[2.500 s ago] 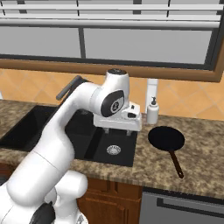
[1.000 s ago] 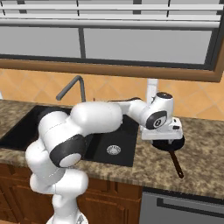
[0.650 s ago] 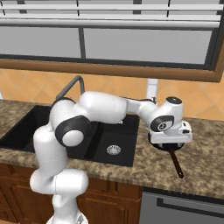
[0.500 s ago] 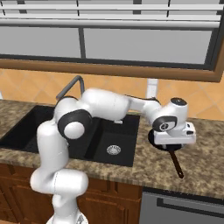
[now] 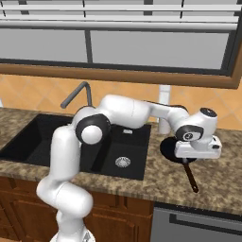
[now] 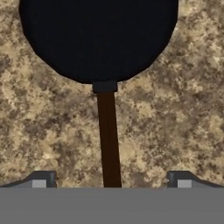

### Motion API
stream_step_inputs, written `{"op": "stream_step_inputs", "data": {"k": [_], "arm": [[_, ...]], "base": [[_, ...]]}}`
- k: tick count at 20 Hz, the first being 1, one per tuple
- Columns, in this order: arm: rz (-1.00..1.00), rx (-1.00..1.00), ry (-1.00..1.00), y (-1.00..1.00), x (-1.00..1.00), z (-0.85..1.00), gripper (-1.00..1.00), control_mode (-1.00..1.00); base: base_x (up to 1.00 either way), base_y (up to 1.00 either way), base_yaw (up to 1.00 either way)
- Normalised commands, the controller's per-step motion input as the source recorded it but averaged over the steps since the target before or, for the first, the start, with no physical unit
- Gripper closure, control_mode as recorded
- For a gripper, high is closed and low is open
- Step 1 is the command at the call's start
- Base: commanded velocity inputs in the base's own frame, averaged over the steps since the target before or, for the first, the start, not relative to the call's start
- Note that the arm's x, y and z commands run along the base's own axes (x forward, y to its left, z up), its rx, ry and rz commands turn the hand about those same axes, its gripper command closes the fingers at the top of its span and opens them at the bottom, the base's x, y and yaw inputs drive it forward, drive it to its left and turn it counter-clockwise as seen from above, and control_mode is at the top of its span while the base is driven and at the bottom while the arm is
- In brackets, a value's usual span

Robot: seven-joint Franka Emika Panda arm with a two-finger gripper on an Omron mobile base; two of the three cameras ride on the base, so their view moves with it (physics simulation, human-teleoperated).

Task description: Pick the pan and sponge and place them into the sink. Then turn on the water.

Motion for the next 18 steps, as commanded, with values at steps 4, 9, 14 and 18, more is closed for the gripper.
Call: {"op": "stream_step_inputs", "data": {"k": [4, 9, 14, 18], "arm": [[0.00, 0.00, 0.02, 0.00, -0.02, -0.25, -1.00, -1.00], [0.02, 0.00, 0.00, 0.05, -0.02, -0.39, -1.00, -1.00], [0.06, -0.02, -0.01, 0.25, -0.11, -0.54, -1.00, -1.00], [0.12, -0.14, -0.14, 0.46, -0.27, -0.53, -1.00, -1.00]], "base": [[0.00, 0.00, 0.00], [0.00, 0.00, 0.00], [0.00, 0.00, 0.00], [0.00, 0.00, 0.00]]}}
